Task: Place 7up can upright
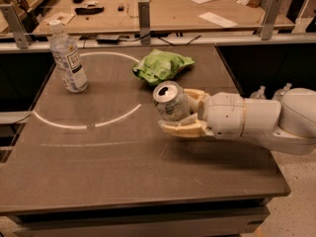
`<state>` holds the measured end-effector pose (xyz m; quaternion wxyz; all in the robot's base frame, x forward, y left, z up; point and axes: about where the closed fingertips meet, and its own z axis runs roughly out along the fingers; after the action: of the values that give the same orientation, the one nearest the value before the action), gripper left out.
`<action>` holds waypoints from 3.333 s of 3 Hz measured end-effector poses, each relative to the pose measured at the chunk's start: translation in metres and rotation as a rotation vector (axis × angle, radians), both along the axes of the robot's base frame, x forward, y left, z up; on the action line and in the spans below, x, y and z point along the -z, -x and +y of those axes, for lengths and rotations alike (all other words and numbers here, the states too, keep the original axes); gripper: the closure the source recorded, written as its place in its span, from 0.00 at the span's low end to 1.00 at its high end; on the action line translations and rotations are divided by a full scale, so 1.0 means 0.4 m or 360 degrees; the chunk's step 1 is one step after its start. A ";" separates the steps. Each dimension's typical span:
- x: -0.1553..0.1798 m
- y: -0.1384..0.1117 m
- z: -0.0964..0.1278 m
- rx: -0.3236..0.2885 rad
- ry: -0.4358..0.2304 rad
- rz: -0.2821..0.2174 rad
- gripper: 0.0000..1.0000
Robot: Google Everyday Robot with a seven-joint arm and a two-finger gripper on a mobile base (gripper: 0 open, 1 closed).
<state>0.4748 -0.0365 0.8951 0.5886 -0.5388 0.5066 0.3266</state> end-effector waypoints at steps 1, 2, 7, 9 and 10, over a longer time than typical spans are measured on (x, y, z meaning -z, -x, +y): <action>0.024 -0.008 -0.020 0.0061 -0.0013 0.0190 1.00; 0.048 -0.009 -0.033 0.0121 -0.0012 0.0296 1.00; 0.103 0.022 -0.041 0.0268 -0.0085 0.0324 0.38; 0.113 0.043 -0.055 0.0301 -0.0102 0.0314 0.00; 0.122 0.063 -0.081 0.0340 -0.0100 0.0306 0.00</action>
Offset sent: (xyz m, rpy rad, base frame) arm 0.0049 -0.0247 -0.0330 0.0084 0.2657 -0.1313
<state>0.4497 -0.0688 0.8464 0.5853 -0.4295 0.6045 0.3279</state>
